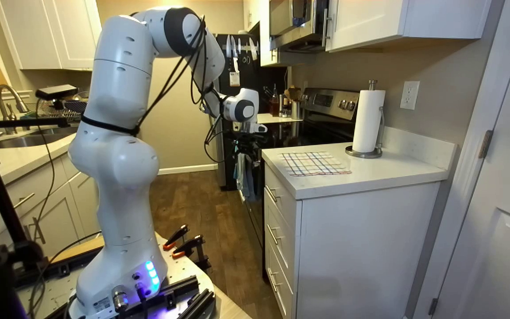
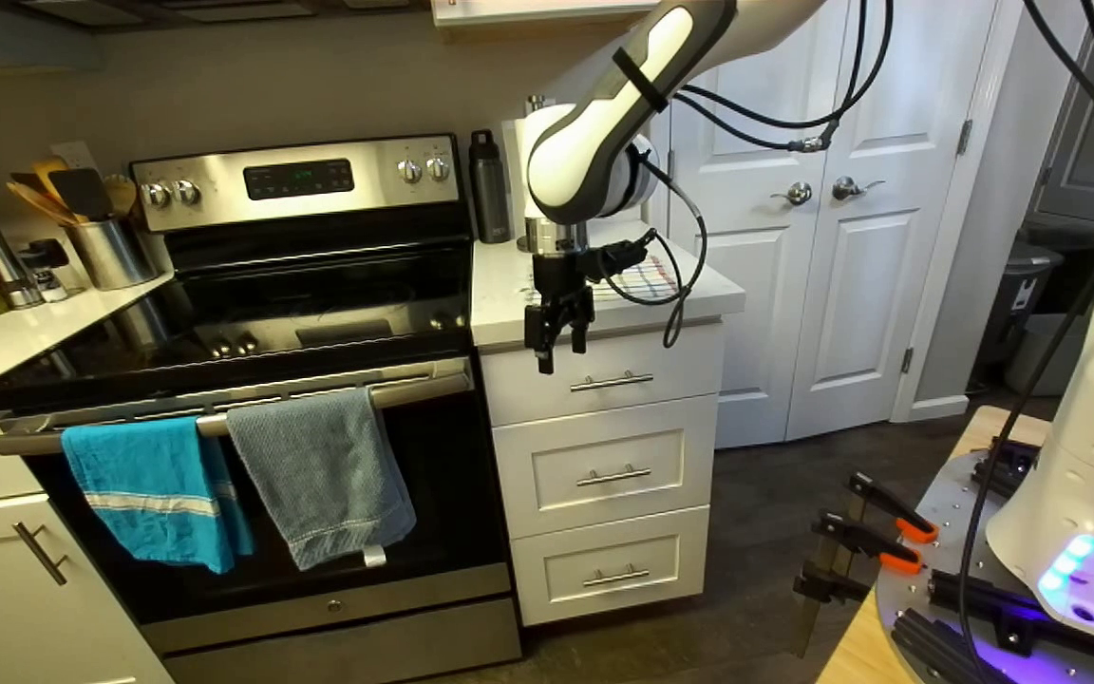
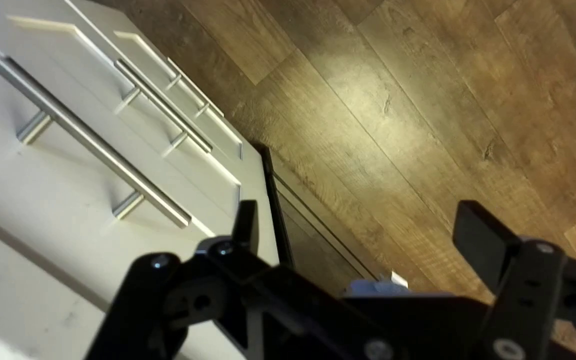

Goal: Open the top right drawer

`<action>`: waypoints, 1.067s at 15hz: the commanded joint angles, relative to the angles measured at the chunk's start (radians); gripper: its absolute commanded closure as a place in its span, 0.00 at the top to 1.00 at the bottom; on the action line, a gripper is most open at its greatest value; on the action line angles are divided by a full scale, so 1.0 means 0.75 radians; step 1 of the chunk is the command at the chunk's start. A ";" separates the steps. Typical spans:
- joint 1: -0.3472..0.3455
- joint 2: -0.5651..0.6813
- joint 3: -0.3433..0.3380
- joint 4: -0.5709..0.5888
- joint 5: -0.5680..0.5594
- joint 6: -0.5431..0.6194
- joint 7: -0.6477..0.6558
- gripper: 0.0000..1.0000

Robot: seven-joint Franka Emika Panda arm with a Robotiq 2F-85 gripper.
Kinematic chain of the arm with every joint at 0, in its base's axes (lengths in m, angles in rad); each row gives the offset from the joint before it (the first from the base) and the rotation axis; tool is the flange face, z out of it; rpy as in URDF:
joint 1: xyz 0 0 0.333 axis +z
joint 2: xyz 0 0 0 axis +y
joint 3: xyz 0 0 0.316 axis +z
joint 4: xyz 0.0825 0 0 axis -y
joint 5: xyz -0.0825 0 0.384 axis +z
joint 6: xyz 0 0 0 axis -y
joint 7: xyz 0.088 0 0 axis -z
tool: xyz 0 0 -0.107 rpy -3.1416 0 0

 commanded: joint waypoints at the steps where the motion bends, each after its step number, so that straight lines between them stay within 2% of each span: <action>1: -0.013 -0.011 0.030 -0.091 -0.042 0.301 -0.100 1.00; 4: -0.019 -0.004 0.041 -0.177 -0.071 0.479 -0.124 1.00; 7: -0.029 -0.015 0.055 -0.271 -0.069 0.572 -0.133 1.00; 11: 0.006 -0.023 -0.015 -0.393 -0.233 0.780 -0.106 1.00; 16: 0.048 0.013 -0.148 -0.478 -0.436 1.038 -0.098 1.00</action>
